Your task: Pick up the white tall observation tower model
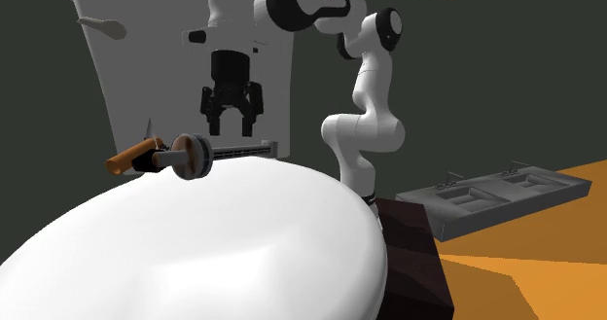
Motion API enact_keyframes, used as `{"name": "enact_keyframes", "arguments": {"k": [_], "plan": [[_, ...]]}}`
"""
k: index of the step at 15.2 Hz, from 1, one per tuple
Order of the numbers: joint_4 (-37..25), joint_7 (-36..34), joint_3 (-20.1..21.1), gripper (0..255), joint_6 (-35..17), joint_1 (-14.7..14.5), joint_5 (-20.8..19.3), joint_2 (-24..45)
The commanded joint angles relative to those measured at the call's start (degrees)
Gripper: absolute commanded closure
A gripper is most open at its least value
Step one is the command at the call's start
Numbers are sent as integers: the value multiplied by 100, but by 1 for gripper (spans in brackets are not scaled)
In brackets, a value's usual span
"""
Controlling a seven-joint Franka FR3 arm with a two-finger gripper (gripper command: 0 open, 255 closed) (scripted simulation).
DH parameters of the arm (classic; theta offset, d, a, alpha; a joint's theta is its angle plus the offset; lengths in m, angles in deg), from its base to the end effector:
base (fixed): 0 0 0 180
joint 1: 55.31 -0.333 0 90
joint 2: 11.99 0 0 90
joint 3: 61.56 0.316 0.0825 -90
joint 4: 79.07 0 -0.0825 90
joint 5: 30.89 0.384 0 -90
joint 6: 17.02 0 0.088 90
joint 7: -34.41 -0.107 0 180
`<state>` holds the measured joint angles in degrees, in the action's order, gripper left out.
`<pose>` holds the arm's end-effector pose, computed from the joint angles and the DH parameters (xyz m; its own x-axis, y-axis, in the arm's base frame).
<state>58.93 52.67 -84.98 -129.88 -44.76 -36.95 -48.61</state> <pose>0.3084 -0.2398 0.5310 0.9621 -0.1890 0.1967 -0.1767 -0.9811 -0.0784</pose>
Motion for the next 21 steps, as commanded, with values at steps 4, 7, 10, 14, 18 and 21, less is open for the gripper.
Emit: {"name": "enact_keyframes", "arguments": {"k": [4,7,10,14,18,21], "plan": [[259,118,-162,0,-410,22,-26,104],[497,152,-221,0,-695,30,-46,154],[495,146,-218,255,-700,25,-43,160],[497,147,-219,255,-700,26,-44,158],[498,146,-217,255,-700,26,-43,157],[366,132,-187,255,-534,26,-36,121]]}}
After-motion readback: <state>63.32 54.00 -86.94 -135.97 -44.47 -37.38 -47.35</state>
